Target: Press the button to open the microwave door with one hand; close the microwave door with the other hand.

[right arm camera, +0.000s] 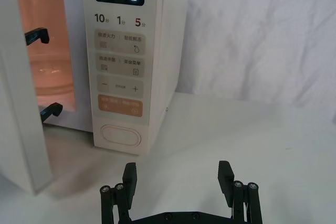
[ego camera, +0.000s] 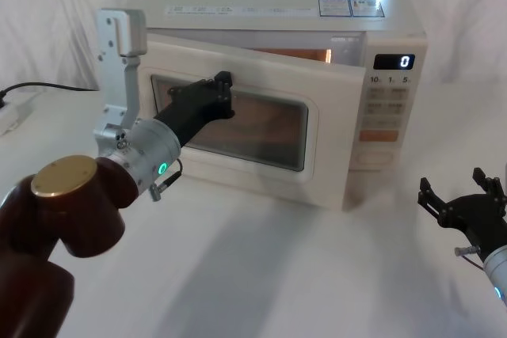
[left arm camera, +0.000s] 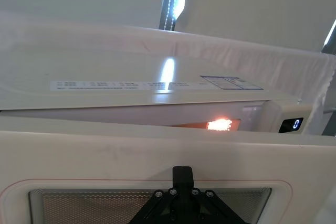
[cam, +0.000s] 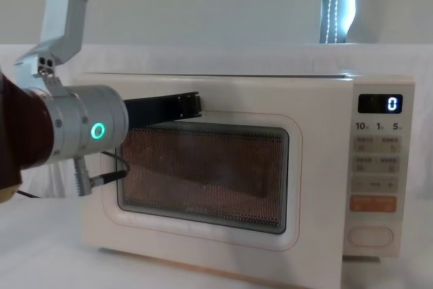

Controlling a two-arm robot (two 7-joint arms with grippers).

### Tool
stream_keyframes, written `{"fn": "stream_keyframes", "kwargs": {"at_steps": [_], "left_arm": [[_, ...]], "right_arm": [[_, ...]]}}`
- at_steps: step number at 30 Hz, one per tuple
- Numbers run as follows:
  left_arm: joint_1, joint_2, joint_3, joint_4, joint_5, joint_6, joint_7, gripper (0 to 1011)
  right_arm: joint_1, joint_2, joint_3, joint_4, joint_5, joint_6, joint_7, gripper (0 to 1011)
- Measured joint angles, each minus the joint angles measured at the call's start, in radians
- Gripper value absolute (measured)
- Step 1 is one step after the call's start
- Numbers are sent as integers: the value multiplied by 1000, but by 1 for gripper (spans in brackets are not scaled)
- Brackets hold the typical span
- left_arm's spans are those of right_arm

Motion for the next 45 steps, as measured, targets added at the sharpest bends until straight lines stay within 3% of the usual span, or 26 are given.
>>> {"fn": "stream_keyframes", "kwargs": {"at_steps": [19, 45], "left_arm": [[-45, -67, 7, 67, 66, 1, -18, 0], [-103, -124, -11, 163, 155, -34, -32, 0]], "right_arm": [[0, 0, 0, 0, 0, 0, 0, 1002], [0, 0, 0, 0, 0, 0, 0, 1002]]}}
